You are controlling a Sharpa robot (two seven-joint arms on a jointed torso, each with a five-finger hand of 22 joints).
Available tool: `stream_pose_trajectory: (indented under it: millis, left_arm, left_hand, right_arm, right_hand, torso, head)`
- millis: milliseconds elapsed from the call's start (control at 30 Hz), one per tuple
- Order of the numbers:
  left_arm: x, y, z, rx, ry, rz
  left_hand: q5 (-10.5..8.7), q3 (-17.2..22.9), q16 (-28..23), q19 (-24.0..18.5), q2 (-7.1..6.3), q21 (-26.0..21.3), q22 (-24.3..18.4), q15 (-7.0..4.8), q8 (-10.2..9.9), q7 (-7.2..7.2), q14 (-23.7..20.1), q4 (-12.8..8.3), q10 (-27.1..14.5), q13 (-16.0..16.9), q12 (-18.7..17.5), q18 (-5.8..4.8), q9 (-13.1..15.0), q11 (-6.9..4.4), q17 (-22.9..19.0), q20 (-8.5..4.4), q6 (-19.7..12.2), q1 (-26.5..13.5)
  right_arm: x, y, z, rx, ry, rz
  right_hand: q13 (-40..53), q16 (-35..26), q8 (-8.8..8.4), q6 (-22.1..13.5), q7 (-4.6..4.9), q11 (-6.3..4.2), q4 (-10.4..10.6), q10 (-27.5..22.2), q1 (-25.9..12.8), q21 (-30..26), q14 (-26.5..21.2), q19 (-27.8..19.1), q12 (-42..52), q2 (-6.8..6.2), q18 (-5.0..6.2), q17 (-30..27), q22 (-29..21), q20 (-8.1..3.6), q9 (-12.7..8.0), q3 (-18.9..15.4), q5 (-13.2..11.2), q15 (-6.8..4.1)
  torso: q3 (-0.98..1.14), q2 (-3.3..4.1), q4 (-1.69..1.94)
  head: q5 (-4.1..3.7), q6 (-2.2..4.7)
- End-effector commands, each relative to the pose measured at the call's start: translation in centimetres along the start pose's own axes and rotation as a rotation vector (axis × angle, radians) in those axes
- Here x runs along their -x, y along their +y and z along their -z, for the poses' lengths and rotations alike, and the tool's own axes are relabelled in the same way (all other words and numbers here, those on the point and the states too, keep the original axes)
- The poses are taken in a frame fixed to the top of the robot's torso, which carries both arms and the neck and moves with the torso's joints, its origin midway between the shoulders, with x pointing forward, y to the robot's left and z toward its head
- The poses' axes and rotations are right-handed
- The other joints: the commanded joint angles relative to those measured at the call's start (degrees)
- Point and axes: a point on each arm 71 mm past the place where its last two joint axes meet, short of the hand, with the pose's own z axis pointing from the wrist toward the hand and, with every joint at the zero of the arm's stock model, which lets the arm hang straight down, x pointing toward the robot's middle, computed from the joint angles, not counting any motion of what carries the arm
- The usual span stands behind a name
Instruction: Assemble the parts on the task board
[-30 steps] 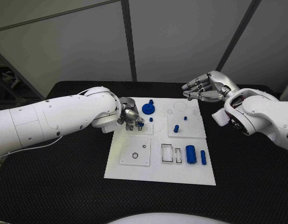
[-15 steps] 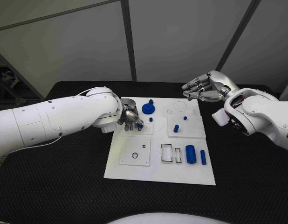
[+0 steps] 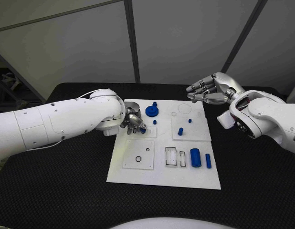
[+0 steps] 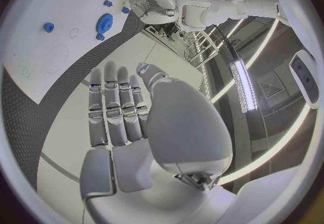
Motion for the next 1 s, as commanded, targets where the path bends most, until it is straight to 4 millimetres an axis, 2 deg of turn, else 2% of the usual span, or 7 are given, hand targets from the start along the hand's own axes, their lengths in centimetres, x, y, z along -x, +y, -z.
stream_pose_trajectory:
  millis: [33, 1000]
  left_arm:
    - [-0.13, 0.14, -0.03, 0.013, 0.013, -0.033]
    - [-0.43, 0.12, 0.03, 0.012, 0.046, -0.05]
  left_hand:
    - [0.09, 11.1, -0.3, 0.1, 0.7, 0.0, 0.0, -0.3, 0.3, -0.29, 0.0, -11.5, 0.1, -0.2, -0.5, -6.93, 0.1, -0.06, 0.1, -0.16, -0.2, 0.1]
    - [0.09, 10.8, -0.4, 0.2, 1.02, 0.0, 0.2, -0.3, 0.9, -0.46, 0.1, -11.7, 0.7, 0.3, 0.4, -6.98, 0.2, -0.17, 0.2, -0.16, -0.2, -0.7]
  right_arm:
    - [-0.03, 0.18, -0.03, 0.009, 0.007, 0.0]
    - [-0.05, 0.18, -0.06, 0.008, 0.008, -0.001]
  right_hand:
    - [-0.1, -0.2, -0.24, -0.2, 0.34, 0.19, -0.3, 0.0, -0.7, -0.4, -0.1, 0.2, -0.3, -0.16, 0.23, 0.0, -0.1, 0.23, 0.0, 0.0, 0.4, 0.31]
    - [-0.1, -0.3, -0.26, -0.2, 0.34, 0.2, -0.3, 0.0, -0.8, -0.5, -0.1, 0.3, -0.3, -0.13, 0.23, 0.0, -0.2, 0.24, 0.0, 0.0, 0.6, 0.32]
  torso:
    - [0.0, -0.02, 0.0]
    - [0.0, 0.05, -0.05]
  head:
    - [0.01, -0.07]
    - [0.31, -0.27]
